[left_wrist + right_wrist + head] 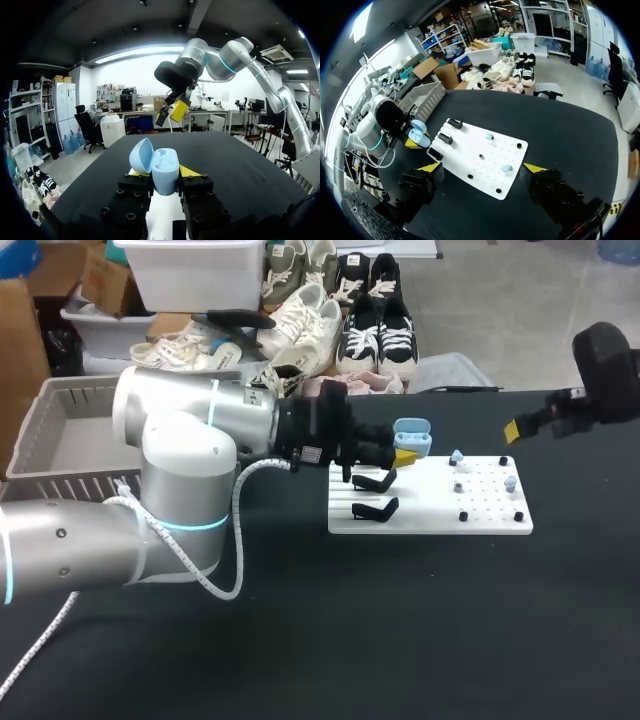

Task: Pick up each earbud case from the left stands, insert the matching earbuds, close the lid, and place the case in the box.

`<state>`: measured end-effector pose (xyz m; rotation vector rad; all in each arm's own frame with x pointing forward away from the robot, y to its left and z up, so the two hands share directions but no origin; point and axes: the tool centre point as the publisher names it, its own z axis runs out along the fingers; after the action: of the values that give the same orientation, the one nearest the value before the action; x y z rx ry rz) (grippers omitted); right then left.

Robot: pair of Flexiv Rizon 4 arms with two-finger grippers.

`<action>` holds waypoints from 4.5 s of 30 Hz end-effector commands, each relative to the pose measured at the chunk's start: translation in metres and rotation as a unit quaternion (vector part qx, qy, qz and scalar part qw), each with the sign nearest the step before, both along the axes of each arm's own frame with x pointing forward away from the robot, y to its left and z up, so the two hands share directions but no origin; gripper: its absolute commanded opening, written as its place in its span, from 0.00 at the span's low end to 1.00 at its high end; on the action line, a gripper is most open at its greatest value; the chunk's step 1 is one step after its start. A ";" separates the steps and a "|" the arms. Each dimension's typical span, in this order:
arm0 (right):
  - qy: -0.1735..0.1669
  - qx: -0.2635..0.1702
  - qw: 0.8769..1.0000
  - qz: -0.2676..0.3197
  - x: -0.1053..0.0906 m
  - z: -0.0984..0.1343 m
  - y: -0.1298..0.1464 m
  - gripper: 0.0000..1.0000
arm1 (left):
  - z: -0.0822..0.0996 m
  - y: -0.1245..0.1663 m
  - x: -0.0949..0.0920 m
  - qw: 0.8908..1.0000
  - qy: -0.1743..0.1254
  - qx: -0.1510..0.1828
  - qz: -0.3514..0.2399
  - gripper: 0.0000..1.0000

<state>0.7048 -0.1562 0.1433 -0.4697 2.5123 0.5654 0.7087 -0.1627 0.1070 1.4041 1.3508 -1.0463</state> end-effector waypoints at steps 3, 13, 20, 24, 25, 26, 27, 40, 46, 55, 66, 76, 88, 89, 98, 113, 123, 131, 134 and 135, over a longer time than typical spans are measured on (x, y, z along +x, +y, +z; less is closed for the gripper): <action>-0.001 -0.019 1.000 -0.014 -0.004 0.003 -0.003 1.00 | -0.011 -0.005 0.004 1.000 -0.010 0.007 0.003 0.00; 0.006 -0.021 1.000 -0.020 -0.005 0.005 -0.005 1.00 | -0.030 -0.007 0.017 1.000 -0.011 0.017 0.012 0.00; 0.008 -0.027 0.999 -0.017 -0.002 0.007 -0.005 1.00 | -0.035 -0.005 0.017 0.999 -0.018 0.022 0.019 0.00; 0.011 -0.030 0.999 -0.016 -0.002 0.007 -0.005 1.00 | -0.036 -0.004 0.016 0.999 -0.022 0.023 0.030 0.00; 0.014 -0.034 0.999 -0.015 -0.002 0.007 -0.005 1.00 | -0.036 -0.003 0.016 0.999 -0.022 0.026 0.037 0.00; 0.018 -0.039 0.999 -0.013 -0.002 0.007 -0.006 1.00 | -0.036 -0.003 0.016 0.999 -0.022 0.026 0.037 0.00; 0.021 -0.045 0.999 -0.012 -0.002 0.007 -0.007 1.00 | -0.036 -0.003 0.016 0.999 -0.022 0.026 0.037 0.00; 0.079 -0.170 0.982 0.023 -0.003 -0.010 -0.032 1.00 | -0.036 -0.003 0.016 0.999 -0.022 0.026 0.037 0.00; 0.097 -0.234 0.966 0.054 0.006 -0.032 -0.041 1.00 | -0.036 -0.003 0.016 0.999 -0.022 0.026 0.037 0.00; 0.104 -0.281 0.952 0.060 0.014 -0.066 -0.034 1.00 | -0.036 -0.003 0.016 0.999 -0.022 0.026 0.037 0.00; 0.114 -0.277 0.953 0.042 0.023 -0.088 -0.014 1.00 | -0.036 -0.003 0.016 0.999 -0.022 0.026 0.037 0.00; 0.115 -0.254 0.960 -0.030 0.018 -0.092 -0.011 0.95 | -0.036 -0.003 0.016 0.999 -0.022 0.026 0.037 0.00; 0.113 -0.284 0.950 -0.064 0.009 -0.091 -0.004 0.98 | -0.036 -0.003 0.016 0.999 -0.022 0.026 0.037 0.00; 0.112 -0.284 0.950 -0.065 0.009 -0.091 -0.004 0.98 | -0.036 -0.003 0.016 0.999 -0.022 0.026 0.037 0.00; 0.118 -0.288 0.947 -0.080 0.005 -0.098 -0.001 0.78 | -0.036 -0.003 0.016 0.999 -0.022 0.026 0.037 0.00; 0.117 -0.300 0.941 -0.106 0.008 -0.106 -0.004 0.62 | -0.036 -0.003 0.016 0.999 -0.022 0.026 0.037 0.00; 0.116 -0.302 0.939 -0.114 0.019 -0.111 -0.001 0.53 | -0.036 -0.003 0.016 0.999 -0.022 0.026 0.037 0.00; 0.116 -0.299 0.940 -0.119 0.024 -0.111 -0.002 0.49 | -0.036 -0.003 0.016 0.999 -0.022 0.026 0.037 0.00; 0.116 -0.299 0.939 -0.122 0.024 -0.111 -0.002 0.49 | -0.036 -0.003 0.016 0.999 -0.022 0.026 0.037 0.00; 0.116 -0.299 0.939 -0.122 0.024 -0.111 -0.002 0.49 | -0.036 -0.003 0.016 0.999 -0.022 0.026 0.037 0.00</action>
<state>0.7298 -0.1590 0.0324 -0.3083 2.8974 -0.2654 0.7255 -0.1663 0.0713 1.4013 1.3983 -0.9364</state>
